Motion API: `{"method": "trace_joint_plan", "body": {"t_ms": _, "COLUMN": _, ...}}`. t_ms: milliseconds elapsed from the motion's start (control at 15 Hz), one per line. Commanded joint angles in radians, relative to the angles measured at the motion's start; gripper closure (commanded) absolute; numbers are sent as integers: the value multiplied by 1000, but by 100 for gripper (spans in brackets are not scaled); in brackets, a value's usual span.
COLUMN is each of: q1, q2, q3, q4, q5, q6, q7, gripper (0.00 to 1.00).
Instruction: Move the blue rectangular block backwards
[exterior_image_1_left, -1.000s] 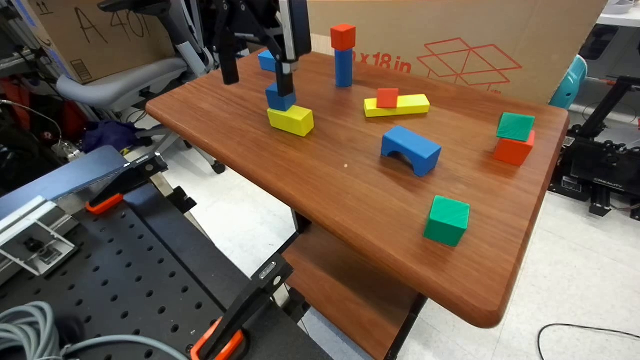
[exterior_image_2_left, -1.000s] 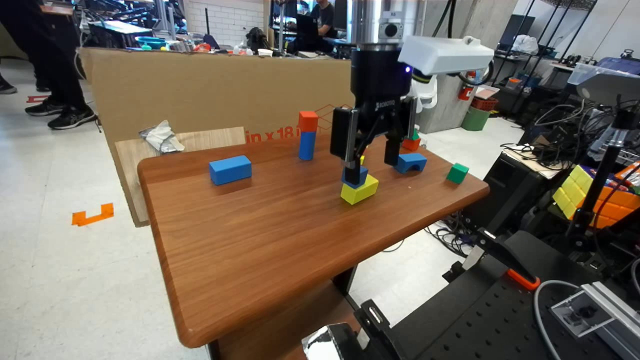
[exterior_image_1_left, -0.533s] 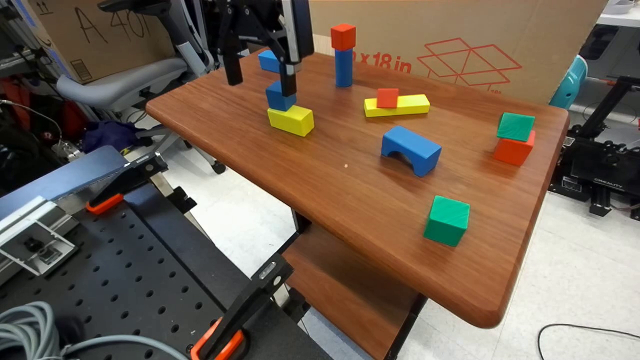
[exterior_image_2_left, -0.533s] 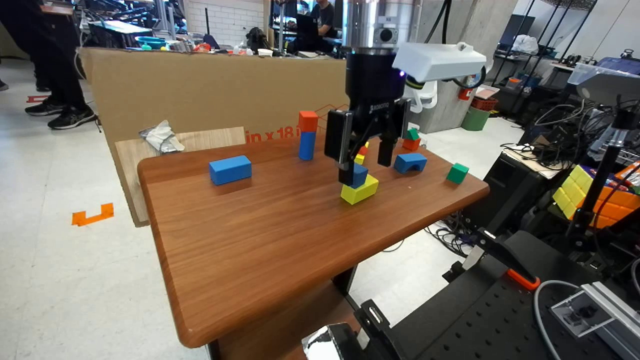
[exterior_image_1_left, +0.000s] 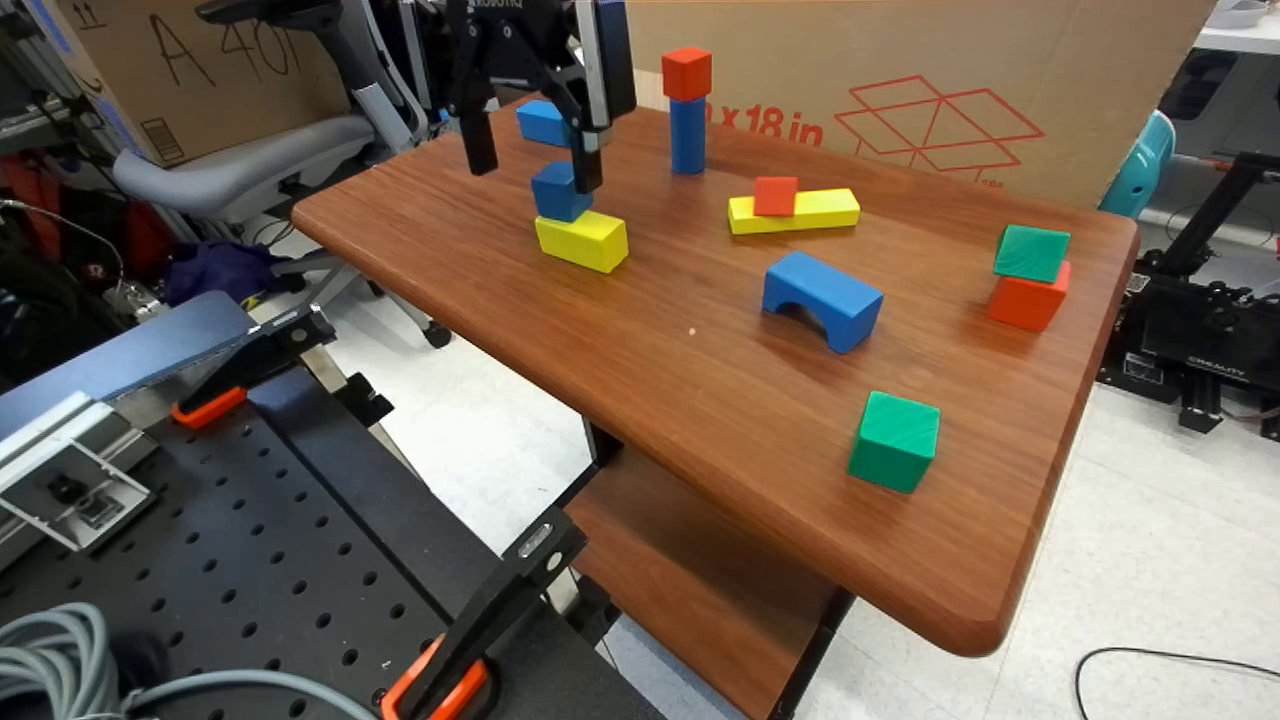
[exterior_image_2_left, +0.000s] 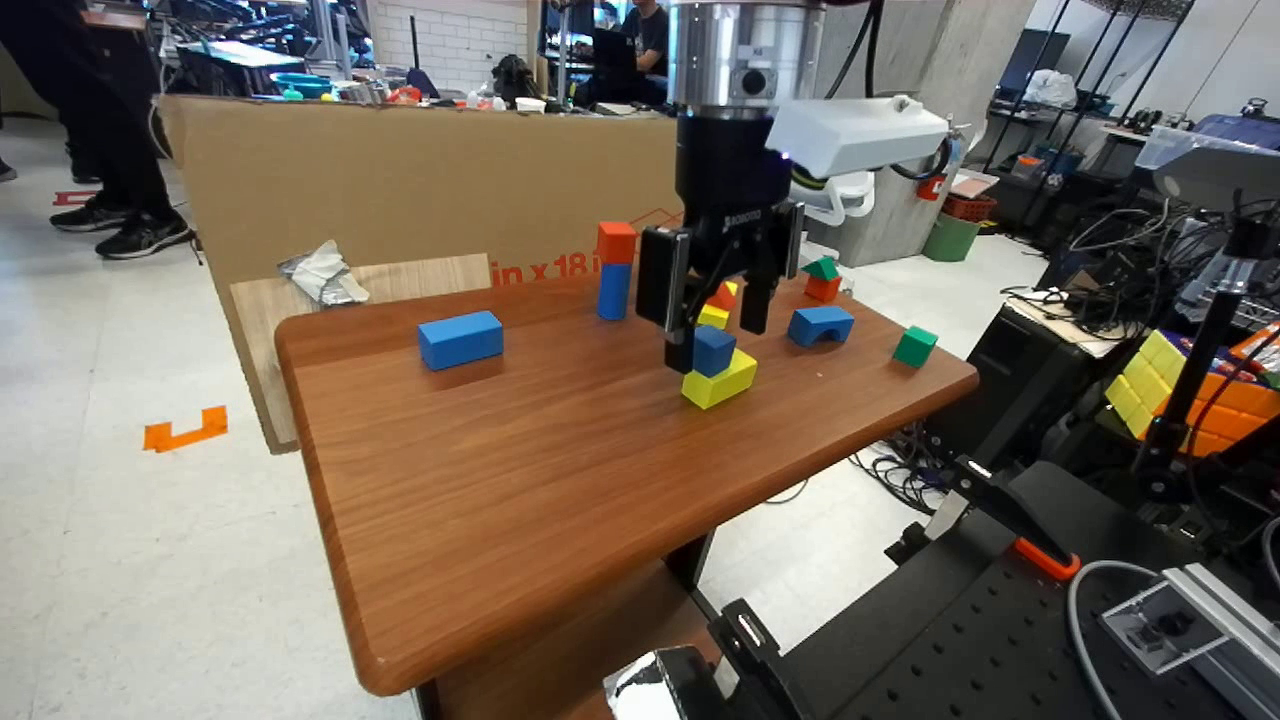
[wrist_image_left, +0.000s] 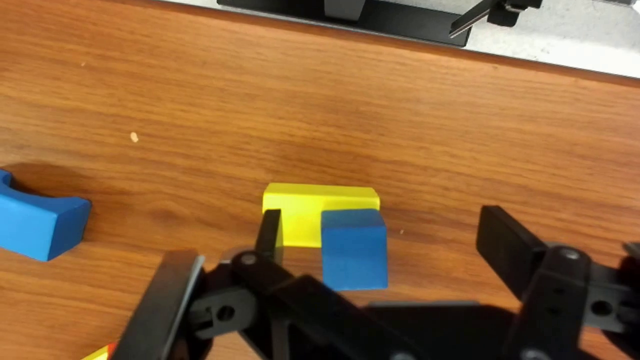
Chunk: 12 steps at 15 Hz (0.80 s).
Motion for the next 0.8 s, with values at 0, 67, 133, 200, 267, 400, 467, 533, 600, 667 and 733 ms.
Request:
{"method": "trace_joint_plan", "body": {"t_ms": 0, "q1": 10, "q2": 33, "q3": -1, "q4": 32, "q5": -39, "q6": 16, "q7": 15, "gripper": 33}}
{"method": "trace_joint_plan", "body": {"t_ms": 67, "q1": 12, "q2": 37, "q3": -1, "q4": 36, "q5": -46, "q6": 17, "q7": 17, "gripper": 42}}
{"method": "trace_joint_plan", "body": {"t_ms": 133, "q1": 16, "q2": 42, "q3": -4, "q4": 38, "q5": -56, "q6": 23, "q7": 20, "gripper": 49}}
{"method": "trace_joint_plan", "body": {"t_ms": 200, "q1": 20, "q2": 44, "q3": -5, "q4": 40, "q5": -67, "q6": 26, "q7": 23, "gripper": 58}}
{"method": "trace_joint_plan", "body": {"t_ms": 267, "q1": 22, "q2": 44, "q3": -6, "q4": 41, "q5": -78, "q6": 29, "q7": 26, "gripper": 65}}
{"method": "trace_joint_plan", "body": {"t_ms": 400, "q1": 27, "q2": 37, "q3": -5, "q4": 41, "q5": -85, "q6": 60, "q7": 39, "gripper": 80}}
{"method": "trace_joint_plan", "body": {"t_ms": 467, "q1": 28, "q2": 28, "q3": 0, "q4": 45, "q5": -66, "q6": 68, "q7": 51, "gripper": 88}}
{"method": "trace_joint_plan", "body": {"t_ms": 533, "q1": 30, "q2": 24, "q3": 3, "q4": 47, "q5": -55, "q6": 74, "q7": 62, "gripper": 92}}
{"method": "trace_joint_plan", "body": {"t_ms": 600, "q1": 34, "q2": 12, "q3": 9, "q4": 46, "q5": -40, "q6": 74, "q7": 77, "gripper": 92}}
{"method": "trace_joint_plan", "body": {"t_ms": 667, "q1": 37, "q2": 3, "q3": 16, "q4": 49, "q5": -29, "q6": 64, "q7": 89, "gripper": 92}}
{"method": "trace_joint_plan", "body": {"t_ms": 733, "q1": 43, "q2": -9, "q3": 26, "q4": 53, "q5": -15, "q6": 51, "q7": 106, "gripper": 92}}
